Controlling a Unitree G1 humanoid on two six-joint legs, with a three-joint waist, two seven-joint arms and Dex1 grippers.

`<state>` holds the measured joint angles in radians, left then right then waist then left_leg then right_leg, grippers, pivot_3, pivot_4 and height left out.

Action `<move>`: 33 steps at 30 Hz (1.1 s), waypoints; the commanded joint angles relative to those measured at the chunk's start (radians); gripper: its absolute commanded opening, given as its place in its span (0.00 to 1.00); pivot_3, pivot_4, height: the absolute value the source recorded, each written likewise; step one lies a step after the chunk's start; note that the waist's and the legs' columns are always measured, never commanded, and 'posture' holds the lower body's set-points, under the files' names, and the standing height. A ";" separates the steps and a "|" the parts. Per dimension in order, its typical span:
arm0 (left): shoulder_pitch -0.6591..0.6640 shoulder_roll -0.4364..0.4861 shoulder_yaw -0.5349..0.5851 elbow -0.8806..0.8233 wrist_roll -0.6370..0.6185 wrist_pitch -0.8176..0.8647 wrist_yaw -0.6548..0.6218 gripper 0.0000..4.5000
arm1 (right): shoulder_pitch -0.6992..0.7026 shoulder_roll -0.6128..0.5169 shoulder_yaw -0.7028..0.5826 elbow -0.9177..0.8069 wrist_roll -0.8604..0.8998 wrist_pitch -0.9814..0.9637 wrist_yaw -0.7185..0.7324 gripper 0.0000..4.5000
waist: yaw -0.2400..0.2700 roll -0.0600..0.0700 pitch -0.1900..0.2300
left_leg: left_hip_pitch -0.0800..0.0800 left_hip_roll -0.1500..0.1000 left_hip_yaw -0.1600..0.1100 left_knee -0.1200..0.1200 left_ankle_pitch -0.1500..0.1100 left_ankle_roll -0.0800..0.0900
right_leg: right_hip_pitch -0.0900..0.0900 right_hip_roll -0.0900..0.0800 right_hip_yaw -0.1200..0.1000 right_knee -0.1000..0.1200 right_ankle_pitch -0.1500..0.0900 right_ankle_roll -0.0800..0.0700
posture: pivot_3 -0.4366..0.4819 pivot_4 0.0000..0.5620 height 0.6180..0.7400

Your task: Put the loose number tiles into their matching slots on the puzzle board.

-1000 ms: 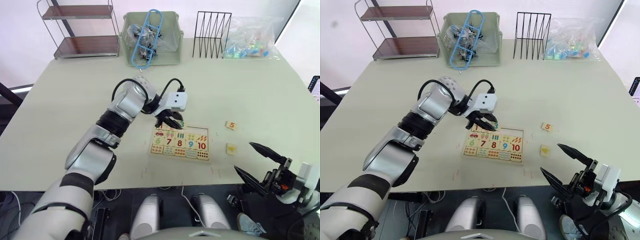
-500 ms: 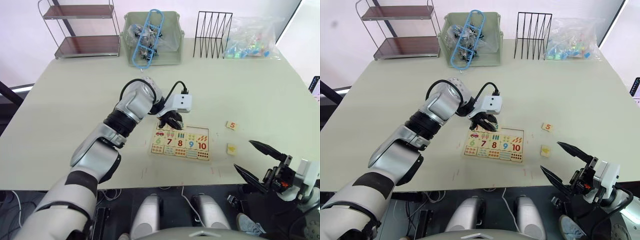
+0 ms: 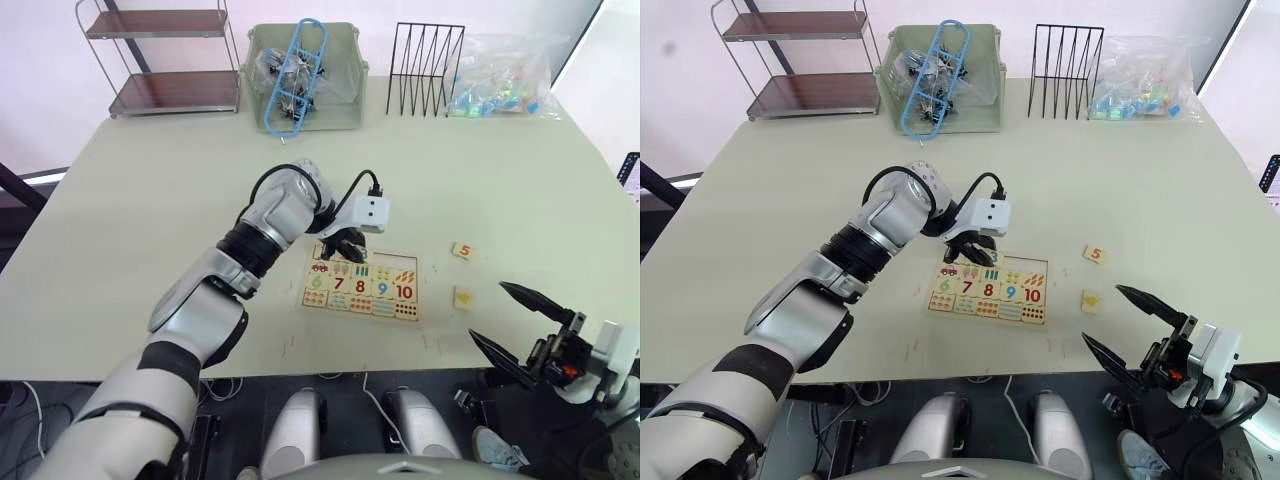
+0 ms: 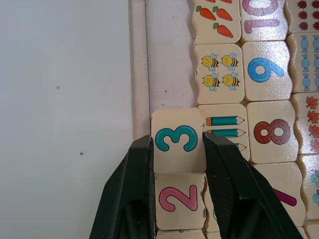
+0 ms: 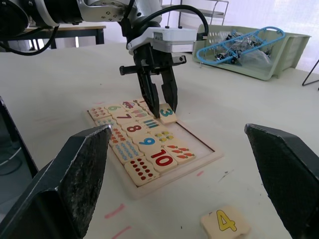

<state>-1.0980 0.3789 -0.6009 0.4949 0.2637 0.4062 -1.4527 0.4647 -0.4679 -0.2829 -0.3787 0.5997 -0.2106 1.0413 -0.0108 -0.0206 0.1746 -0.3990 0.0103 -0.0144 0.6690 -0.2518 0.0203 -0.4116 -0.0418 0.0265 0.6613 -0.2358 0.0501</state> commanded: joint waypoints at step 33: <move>-0.060 -0.007 0.039 0.011 -0.016 0.015 -0.054 1.00 | 0.011 0.013 -0.016 0.110 0.017 -0.128 0.071 1.00 | 0.000 0.000 0.000 | 0.000 0.000 0.000 0.000 0.000 0.000 | 0.000 0.000 0.000 0.000 0.000 0.000 | 0.48 0.27 1.00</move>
<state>-1.1195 0.3645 -0.5967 0.5155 0.2643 0.4239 -1.4982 0.4747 -0.4584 -0.2829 -0.2576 0.6002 -0.3178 1.1077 -0.0110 -0.0206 0.1746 -0.3989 0.0103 -0.0143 0.6690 -0.2518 0.0203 -0.4116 -0.0418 0.0266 0.6615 -0.2357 0.0498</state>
